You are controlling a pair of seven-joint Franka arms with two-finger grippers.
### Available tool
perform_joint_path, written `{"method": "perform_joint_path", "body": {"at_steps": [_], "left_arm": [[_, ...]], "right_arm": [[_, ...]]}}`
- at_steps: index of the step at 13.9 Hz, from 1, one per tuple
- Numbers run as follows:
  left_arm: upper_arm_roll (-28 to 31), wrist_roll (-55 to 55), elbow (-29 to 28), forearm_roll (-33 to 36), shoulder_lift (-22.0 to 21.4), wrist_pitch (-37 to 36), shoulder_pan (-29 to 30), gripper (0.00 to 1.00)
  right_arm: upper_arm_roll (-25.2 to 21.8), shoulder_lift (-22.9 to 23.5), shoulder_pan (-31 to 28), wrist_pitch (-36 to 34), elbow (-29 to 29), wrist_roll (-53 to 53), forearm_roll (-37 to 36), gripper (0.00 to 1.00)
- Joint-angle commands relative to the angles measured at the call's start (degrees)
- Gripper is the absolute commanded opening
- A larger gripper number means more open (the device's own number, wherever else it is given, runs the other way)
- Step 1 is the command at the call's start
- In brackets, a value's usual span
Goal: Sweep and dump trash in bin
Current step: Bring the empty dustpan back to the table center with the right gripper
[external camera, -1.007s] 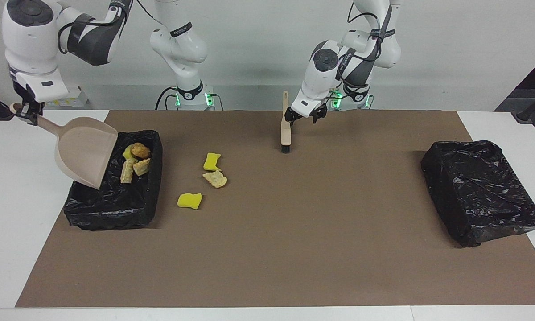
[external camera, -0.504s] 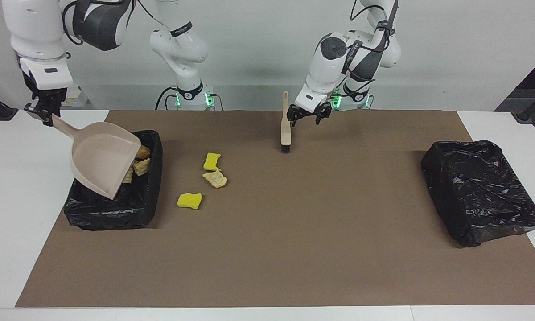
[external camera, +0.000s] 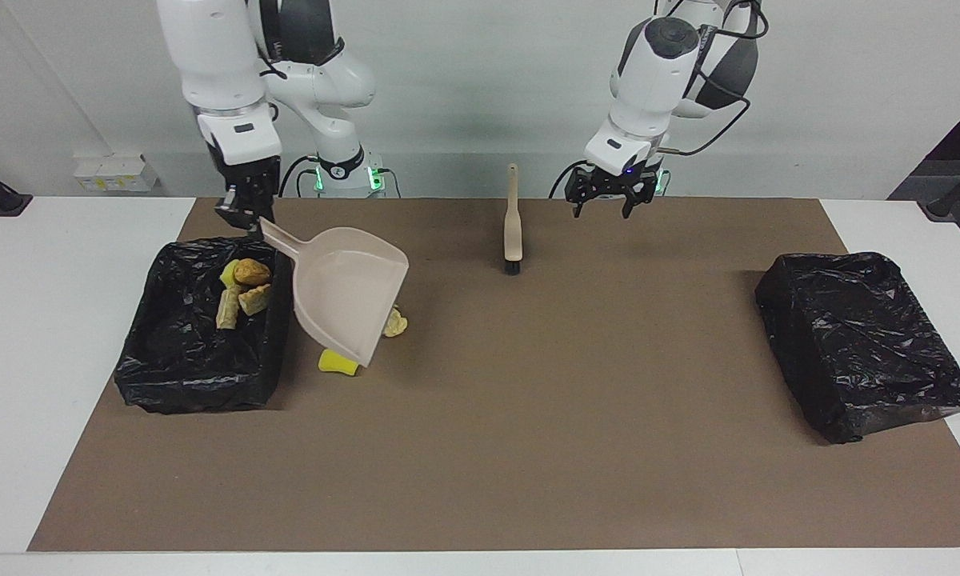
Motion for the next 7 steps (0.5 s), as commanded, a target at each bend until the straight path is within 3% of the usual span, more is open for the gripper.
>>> {"method": "perform_joint_path", "body": {"at_steps": [1, 4, 7], "left_arm": [[-0.4, 8.6, 5.5, 1.0, 0.4, -3.6, 5.8, 1.00], [-0.4, 14.5, 9.9, 1.0, 0.5, -9.6, 10.3, 1.00], [-0.4, 14.9, 11.7, 1.0, 0.4, -11.0, 11.9, 1.00]], "right_arm": [[-0.4, 1.2, 4.9, -0.3, 0.3, 8.9, 3.0, 0.00], [-0.4, 5.5, 13.8, 5.4, 0.3, 27.3, 4.0, 0.00], [-0.4, 10.8, 20.0, 13.7, 0.4, 53.2, 4.1, 0.00]]}}
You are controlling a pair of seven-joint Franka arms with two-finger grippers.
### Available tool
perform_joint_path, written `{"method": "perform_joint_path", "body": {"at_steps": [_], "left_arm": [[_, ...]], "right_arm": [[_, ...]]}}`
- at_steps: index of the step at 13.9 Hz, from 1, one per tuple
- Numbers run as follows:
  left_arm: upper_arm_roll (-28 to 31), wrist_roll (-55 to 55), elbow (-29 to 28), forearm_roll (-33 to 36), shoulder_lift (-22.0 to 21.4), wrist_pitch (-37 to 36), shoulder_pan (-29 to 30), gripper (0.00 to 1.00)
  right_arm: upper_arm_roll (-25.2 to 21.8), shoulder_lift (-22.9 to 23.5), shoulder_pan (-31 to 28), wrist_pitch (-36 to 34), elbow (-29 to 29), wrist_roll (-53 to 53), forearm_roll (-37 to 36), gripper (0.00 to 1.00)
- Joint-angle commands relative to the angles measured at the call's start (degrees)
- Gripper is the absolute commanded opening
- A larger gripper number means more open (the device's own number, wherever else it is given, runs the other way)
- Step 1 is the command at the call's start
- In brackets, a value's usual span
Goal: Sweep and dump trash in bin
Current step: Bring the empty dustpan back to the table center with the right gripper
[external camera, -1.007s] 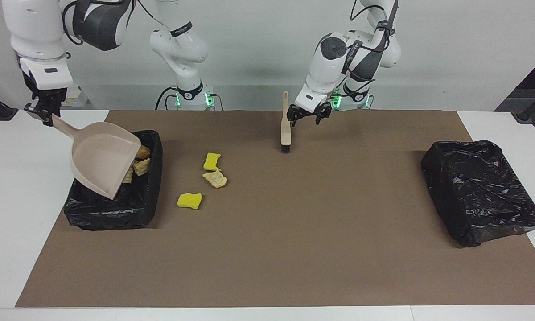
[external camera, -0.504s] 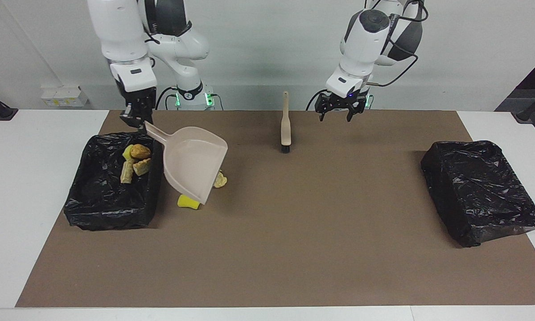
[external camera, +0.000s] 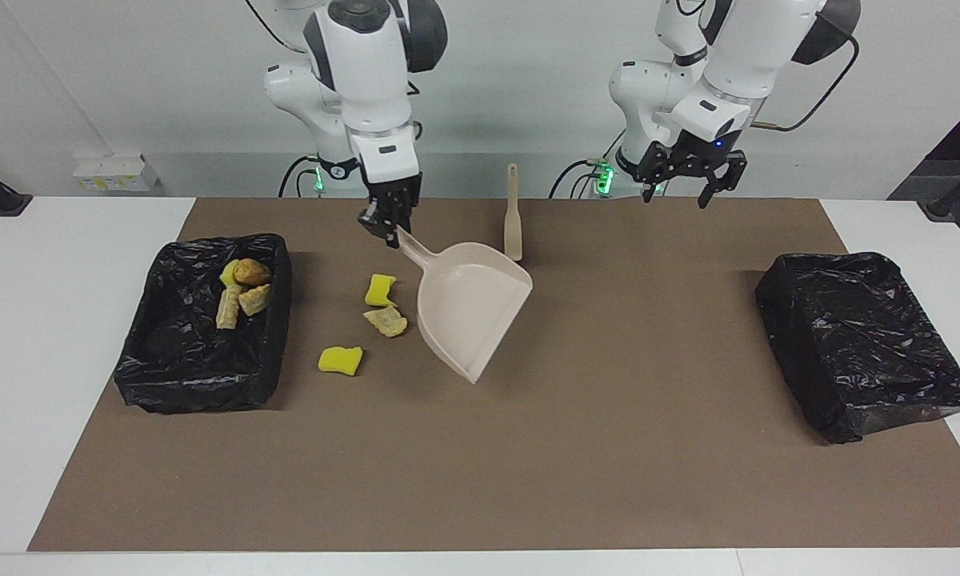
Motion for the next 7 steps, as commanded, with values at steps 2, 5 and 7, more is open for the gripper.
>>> {"method": "perform_joint_path", "body": {"at_steps": [2, 5, 7], "left_arm": [[-0.7, 1.0, 3.9, 0.8, 0.4, -4.0, 2.7, 1.00], [0.0, 1.1, 7.1, 0.8, 0.6, -4.0, 2.6, 1.00], [0.1, 4.0, 9.0, 0.8, 0.8, -4.4, 2.9, 1.00]], "right_arm": [[-0.5, 6.0, 4.9, 8.4, 0.8, 30.1, 1.3, 0.00], [-0.6, 8.5, 7.5, 10.1, 1.0, 48.2, 1.8, 0.00], [-0.6, 10.0, 8.2, 12.2, 1.0, 53.8, 1.5, 0.00]]}}
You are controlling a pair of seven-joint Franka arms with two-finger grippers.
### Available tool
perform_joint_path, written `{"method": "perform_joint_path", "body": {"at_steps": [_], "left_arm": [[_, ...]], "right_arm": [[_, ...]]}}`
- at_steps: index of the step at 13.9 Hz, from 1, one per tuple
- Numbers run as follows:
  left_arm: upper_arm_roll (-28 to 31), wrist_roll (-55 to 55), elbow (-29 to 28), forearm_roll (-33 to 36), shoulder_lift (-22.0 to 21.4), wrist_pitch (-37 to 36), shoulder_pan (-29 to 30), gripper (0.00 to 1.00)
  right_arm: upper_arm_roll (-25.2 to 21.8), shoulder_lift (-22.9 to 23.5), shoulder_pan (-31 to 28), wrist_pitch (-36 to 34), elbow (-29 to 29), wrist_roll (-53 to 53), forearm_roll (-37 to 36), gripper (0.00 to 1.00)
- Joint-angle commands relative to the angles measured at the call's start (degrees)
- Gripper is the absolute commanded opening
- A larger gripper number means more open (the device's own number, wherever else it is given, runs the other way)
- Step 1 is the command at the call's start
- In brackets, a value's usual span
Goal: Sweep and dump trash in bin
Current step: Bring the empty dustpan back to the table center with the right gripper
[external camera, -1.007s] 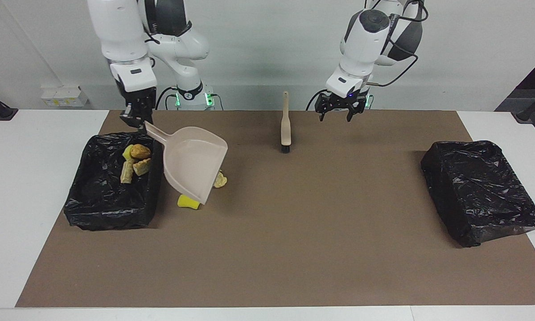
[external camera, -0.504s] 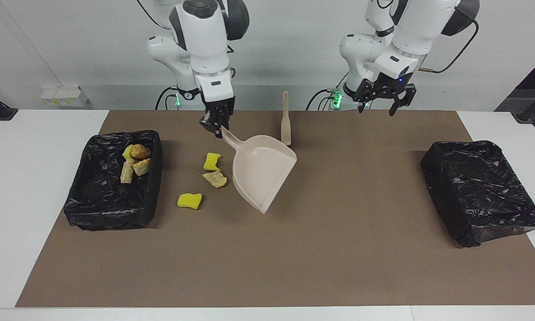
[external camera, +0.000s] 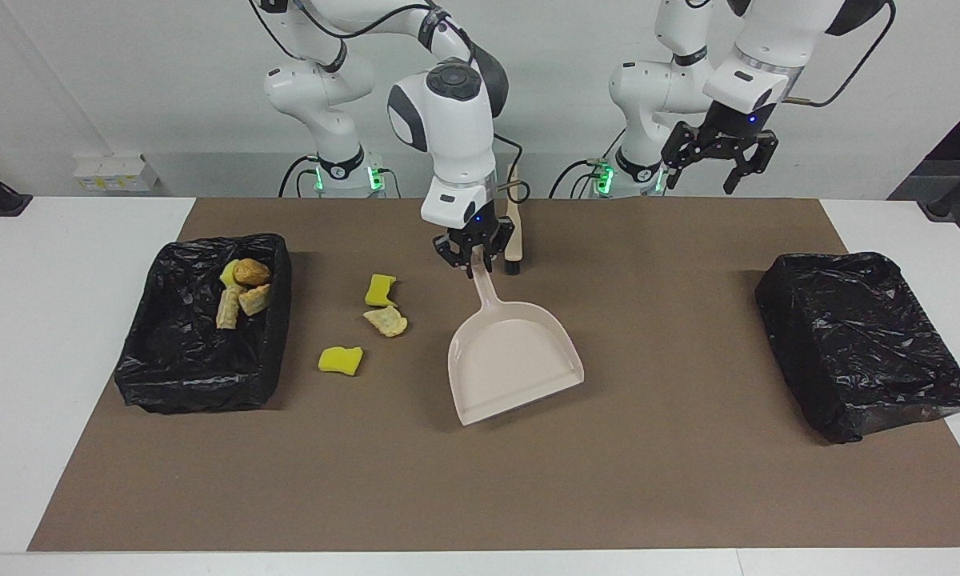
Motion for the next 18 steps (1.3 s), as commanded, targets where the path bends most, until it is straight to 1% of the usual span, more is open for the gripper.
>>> {"method": "perform_joint_path", "body": {"at_steps": [1, 4, 7, 9, 11, 13, 16, 18], "left_arm": [[0.1, 4.5, 4.3, 0.8, 1.1, -2.9, 1.7, 1.00], [1.2, 6.7, 9.2, 1.0, 3.3, -6.5, 3.4, 1.00], [1.4, 7.9, 17.9, 0.9, 9.0, -12.4, 3.9, 1.00], [1.7, 8.2, 21.4, 0.8, 11.9, -13.5, 5.7, 1.00], [1.8, 10.0, 25.0, 1.0, 14.2, -15.2, 6.6, 1.00], [1.8, 11.5, 25.6, 1.7, 14.6, -15.4, 7.1, 1.00], [1.8, 11.9, 25.7, 2.4, 14.7, -15.6, 7.1, 1.00], [1.8, 11.9, 26.2, 2.4, 14.8, -16.6, 7.1, 1.00]], "right_arm": [[-0.4, 1.5, 2.0, 1.8, 0.8, 6.9, 0.9, 0.00], [-0.4, 3.0, 3.3, 3.7, 0.6, 10.5, -0.2, 0.00], [-0.4, 3.6, 4.6, 4.9, 0.6, 13.4, -1.4, 0.00], [-0.4, 3.7, 4.7, 5.3, 0.6, 14.5, -1.4, 0.00], [-0.5, 4.6, 6.3, 6.6, 0.5, 18.2, -2.4, 0.00], [-0.4, 5.9, 7.5, 7.4, 0.5, 21.9, -4.1, 0.00], [-0.4, 6.0, 8.1, 8.7, -1.5, 22.3, -4.5, 0.00], [-0.5, 6.0, 8.4, 9.5, -1.8, 25.3, -4.5, 0.00]]}}
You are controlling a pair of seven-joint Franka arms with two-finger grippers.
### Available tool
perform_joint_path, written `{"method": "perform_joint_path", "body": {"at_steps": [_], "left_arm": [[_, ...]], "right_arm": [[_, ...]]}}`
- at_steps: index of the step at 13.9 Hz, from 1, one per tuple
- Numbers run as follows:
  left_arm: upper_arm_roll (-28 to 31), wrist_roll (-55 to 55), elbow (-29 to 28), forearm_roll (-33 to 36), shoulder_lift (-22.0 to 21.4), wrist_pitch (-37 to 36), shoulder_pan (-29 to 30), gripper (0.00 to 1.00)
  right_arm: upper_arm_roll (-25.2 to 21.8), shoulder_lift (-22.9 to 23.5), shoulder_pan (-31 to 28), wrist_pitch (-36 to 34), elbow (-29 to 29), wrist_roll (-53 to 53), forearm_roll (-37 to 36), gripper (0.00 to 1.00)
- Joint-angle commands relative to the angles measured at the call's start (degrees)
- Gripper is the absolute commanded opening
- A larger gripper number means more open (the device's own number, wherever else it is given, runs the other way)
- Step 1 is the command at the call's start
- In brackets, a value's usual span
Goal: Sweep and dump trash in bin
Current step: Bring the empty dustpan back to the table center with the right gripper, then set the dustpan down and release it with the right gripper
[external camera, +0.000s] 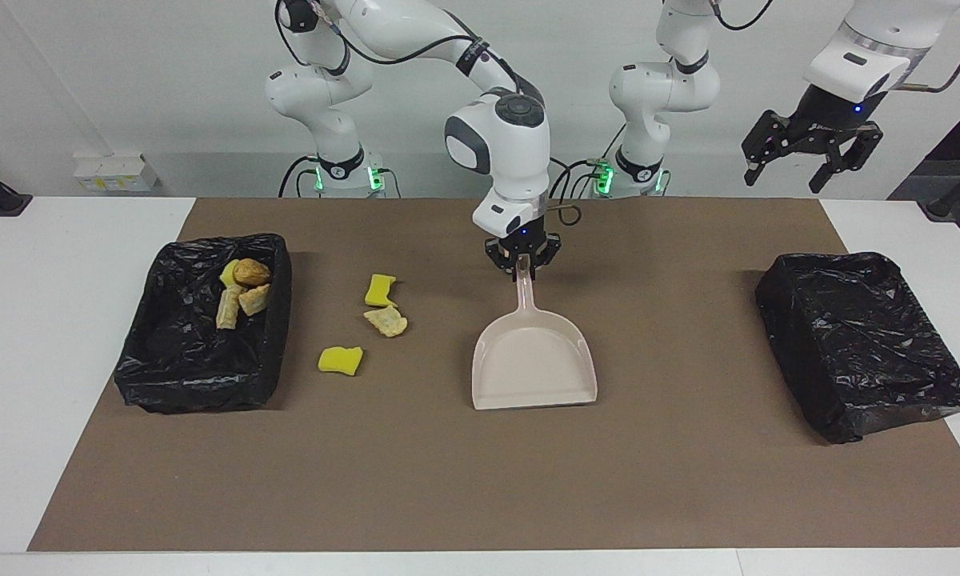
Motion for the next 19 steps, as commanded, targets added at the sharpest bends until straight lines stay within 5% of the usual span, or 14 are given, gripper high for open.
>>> {"method": "perform_joint_path", "body": {"at_steps": [1, 14, 15, 16, 19], "left_arm": [[-0.3, 1.0, 2.5, 1.3, 1.0, -2.4, 0.4, 1.00], [-0.4, 3.6, 4.0, 3.7, 1.5, -2.3, 0.4, 1.00], [-0.4, 3.6, 4.0, 3.6, 1.5, -1.9, 0.4, 1.00], [-0.4, 3.6, 3.8, 3.6, 1.5, -1.8, 0.5, 1.00], [-0.2, 3.5, 3.5, 3.4, 1.0, -1.7, 0.4, 1.00]], "right_arm": [[-0.4, -0.2, 0.4, 2.5, -1.2, 5.2, -1.6, 0.00], [-0.3, 2.5, 0.1, 6.0, -0.7, 7.2, -2.3, 0.05], [-0.3, 2.4, 0.1, 6.0, -0.2, 7.0, -2.3, 0.18], [-0.3, 2.7, 0.1, 6.0, 0.6, 7.1, -2.5, 0.61], [-0.4, 3.1, 0.6, 5.1, 2.3, 7.0, -2.9, 1.00]]}}
